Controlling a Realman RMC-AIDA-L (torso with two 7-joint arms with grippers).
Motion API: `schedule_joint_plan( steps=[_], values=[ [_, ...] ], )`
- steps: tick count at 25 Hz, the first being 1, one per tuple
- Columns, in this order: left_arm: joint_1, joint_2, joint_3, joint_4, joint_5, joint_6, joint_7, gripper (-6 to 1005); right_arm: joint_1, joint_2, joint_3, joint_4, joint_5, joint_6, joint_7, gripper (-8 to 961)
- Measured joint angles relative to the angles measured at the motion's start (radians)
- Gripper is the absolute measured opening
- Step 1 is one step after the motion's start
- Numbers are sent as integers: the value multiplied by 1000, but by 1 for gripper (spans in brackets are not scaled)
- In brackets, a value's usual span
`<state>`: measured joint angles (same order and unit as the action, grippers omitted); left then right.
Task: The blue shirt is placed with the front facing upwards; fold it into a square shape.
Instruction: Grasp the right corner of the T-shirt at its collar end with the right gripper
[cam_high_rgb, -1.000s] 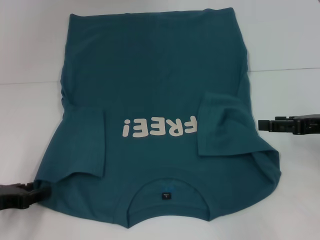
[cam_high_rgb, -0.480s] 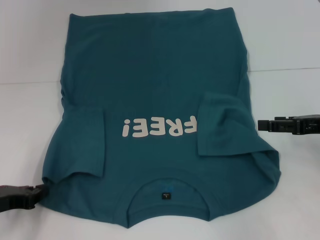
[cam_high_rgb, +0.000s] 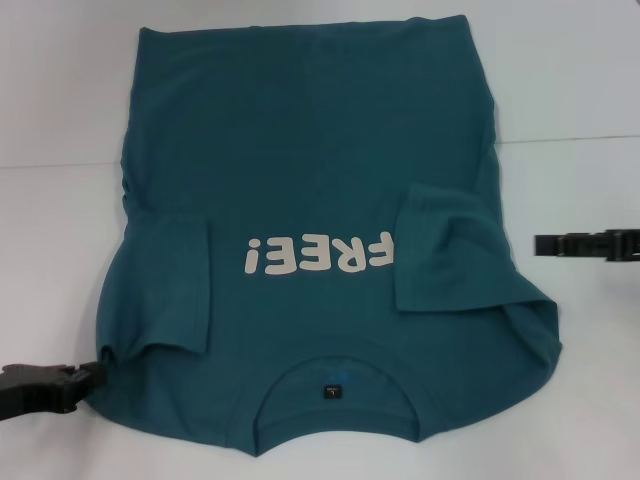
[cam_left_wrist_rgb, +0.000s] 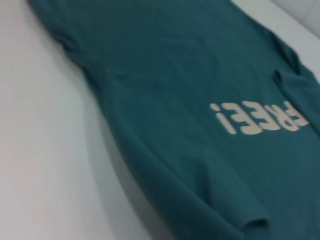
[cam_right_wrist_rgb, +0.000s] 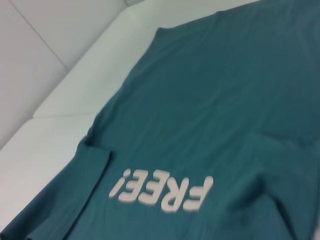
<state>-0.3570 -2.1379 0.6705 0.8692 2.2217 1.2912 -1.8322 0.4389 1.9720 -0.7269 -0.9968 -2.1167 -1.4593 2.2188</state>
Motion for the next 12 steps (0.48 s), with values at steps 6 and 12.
schedule_joint_plan(
  steps=[6, 12],
  values=[
    [1, -11, 3, 41, 5, 29, -21, 32, 64, -81, 2, -7, -175, -120, 189, 792],
    [1, -12, 7, 42, 6, 35, -21, 32, 145, -97, 22, -2, -418, -175, 276, 789]
  ],
)
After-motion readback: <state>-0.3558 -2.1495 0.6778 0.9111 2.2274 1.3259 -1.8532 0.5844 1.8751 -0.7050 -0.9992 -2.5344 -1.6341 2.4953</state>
